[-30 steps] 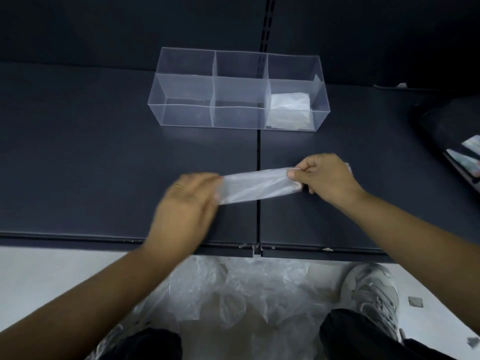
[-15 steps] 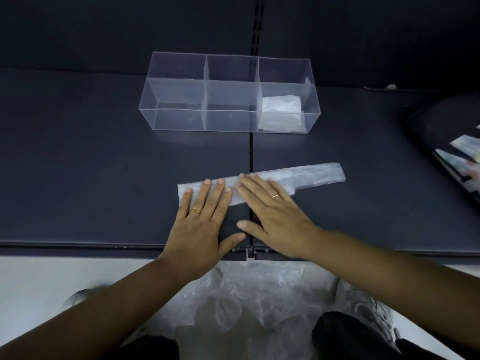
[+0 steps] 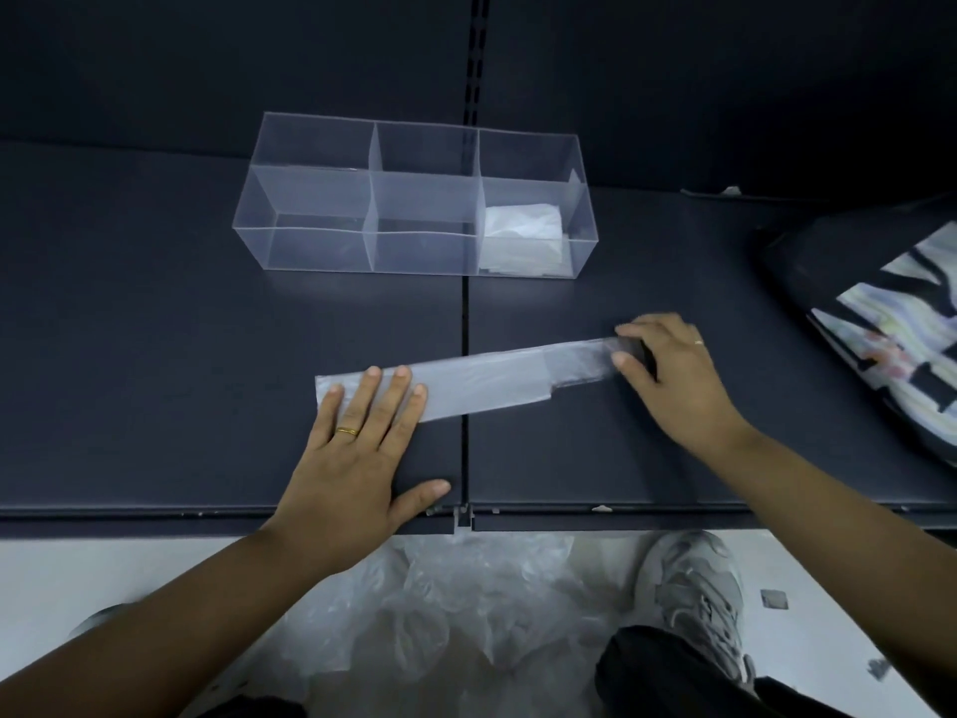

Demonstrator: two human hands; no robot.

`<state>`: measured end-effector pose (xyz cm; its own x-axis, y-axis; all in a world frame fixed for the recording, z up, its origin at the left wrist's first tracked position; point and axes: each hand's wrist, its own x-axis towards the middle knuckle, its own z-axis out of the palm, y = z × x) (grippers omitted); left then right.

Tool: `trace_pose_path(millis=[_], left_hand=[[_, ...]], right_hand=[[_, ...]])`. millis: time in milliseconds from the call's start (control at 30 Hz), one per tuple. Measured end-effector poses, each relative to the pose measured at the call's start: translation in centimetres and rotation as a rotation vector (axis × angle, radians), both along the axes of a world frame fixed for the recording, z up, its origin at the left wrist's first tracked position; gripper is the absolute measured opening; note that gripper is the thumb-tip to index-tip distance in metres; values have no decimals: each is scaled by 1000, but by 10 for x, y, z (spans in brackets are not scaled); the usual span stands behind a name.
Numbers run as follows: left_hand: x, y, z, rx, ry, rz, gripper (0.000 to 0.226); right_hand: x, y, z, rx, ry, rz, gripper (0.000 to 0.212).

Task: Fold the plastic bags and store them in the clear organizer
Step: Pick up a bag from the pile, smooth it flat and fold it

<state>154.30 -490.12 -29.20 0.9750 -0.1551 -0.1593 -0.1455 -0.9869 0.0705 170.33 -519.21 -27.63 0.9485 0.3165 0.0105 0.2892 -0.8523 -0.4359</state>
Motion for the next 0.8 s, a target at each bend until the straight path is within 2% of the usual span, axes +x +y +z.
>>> trace_pose_path(millis=[167,300,467,600,700,800], left_hand=[[11,15,0,23,2,-71,85],[22,33,-2,16,-15,-153,82],[31,41,8,-30,-46,-247,81],[14,-19,10,-181,-105,-322,86],[-7,-69,8,-208,-109,-344,89],[-21,-91,7,-239,-99,-332,83]], right_hand=[[11,5,8,-42,49,91,5],[-6,-4,13,117,183,25,15],[-33,-19,28,191,597,-56,17],[-58,-26,43,175,997,-36,3],[-77,-20,49,166,1144,20,15],[-91,-10,61,346,1316,58,19]])
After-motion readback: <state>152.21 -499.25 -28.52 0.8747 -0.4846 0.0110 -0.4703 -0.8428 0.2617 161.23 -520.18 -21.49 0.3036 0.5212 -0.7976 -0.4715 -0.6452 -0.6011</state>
